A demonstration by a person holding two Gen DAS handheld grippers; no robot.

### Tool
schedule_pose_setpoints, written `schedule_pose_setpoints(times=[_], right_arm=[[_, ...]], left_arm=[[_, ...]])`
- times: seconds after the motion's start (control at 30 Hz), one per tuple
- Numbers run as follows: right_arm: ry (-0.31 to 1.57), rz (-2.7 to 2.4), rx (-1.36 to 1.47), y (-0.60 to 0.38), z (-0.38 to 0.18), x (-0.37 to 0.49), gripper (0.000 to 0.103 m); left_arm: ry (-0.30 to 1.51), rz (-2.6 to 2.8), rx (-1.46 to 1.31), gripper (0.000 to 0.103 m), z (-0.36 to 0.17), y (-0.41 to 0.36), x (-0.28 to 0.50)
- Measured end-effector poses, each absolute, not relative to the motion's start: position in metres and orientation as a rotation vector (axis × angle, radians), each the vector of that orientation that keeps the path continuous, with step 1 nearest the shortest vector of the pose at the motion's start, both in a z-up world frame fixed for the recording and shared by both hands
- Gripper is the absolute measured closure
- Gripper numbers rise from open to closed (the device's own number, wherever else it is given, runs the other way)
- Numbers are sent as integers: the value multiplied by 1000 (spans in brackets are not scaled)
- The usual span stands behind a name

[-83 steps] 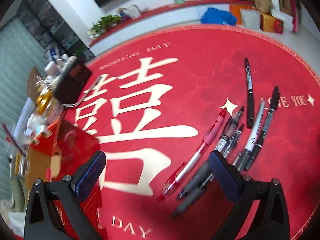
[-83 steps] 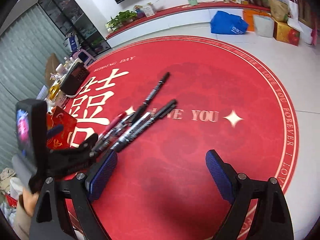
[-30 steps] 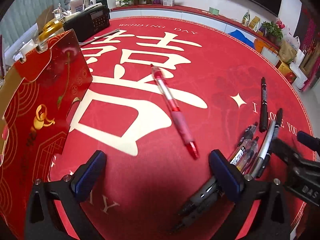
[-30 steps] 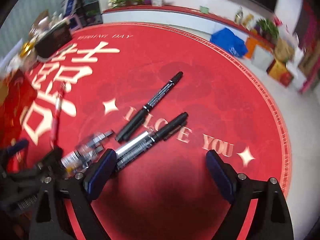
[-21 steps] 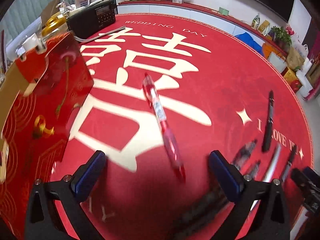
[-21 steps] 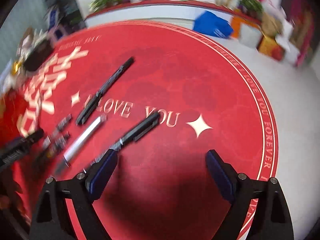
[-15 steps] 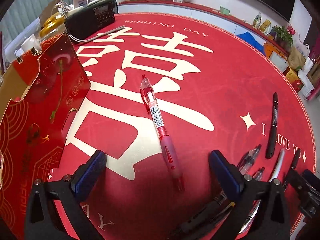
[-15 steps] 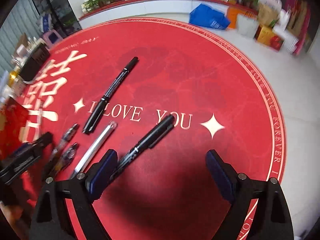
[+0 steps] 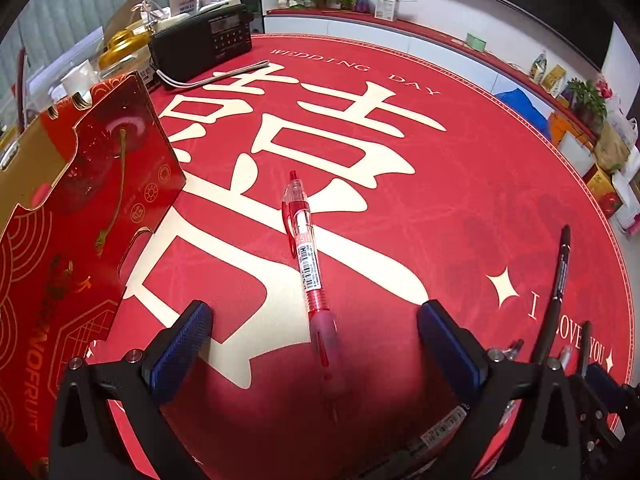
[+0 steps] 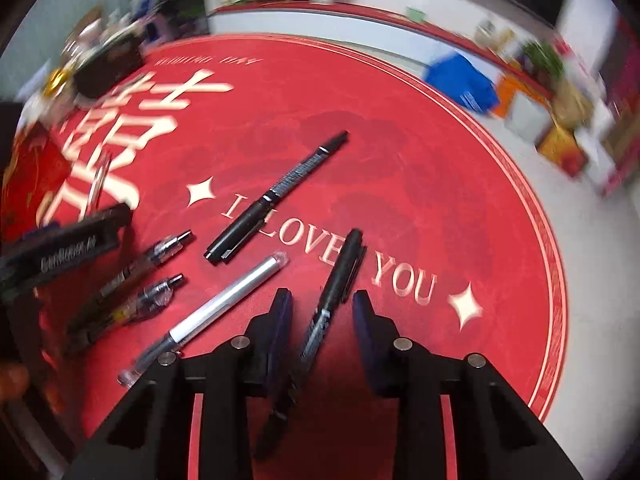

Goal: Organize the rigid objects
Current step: 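Close left tool on the pink-red pen while right tool closes on the black marker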

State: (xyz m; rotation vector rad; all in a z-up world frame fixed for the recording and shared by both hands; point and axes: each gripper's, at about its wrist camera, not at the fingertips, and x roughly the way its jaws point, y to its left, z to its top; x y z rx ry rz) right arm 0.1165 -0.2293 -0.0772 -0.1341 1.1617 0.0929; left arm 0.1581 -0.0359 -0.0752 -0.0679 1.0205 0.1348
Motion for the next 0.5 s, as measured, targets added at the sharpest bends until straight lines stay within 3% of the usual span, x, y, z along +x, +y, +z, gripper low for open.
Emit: schedule_pose_setpoints(times=[0.1, 0.27, 0.5], right_arm=[[1165, 167, -291, -231, -76, 112, 84], [1242, 67, -2, -270, -78, 121, 84], [1192, 39, -159, -245, -77, 122, 84]], left_arm=[[1030, 87, -41, 0, -75, -35, 157], [1026, 104, -51, 0, -75, -35, 157], [990, 174, -87, 0, -76, -38, 159]])
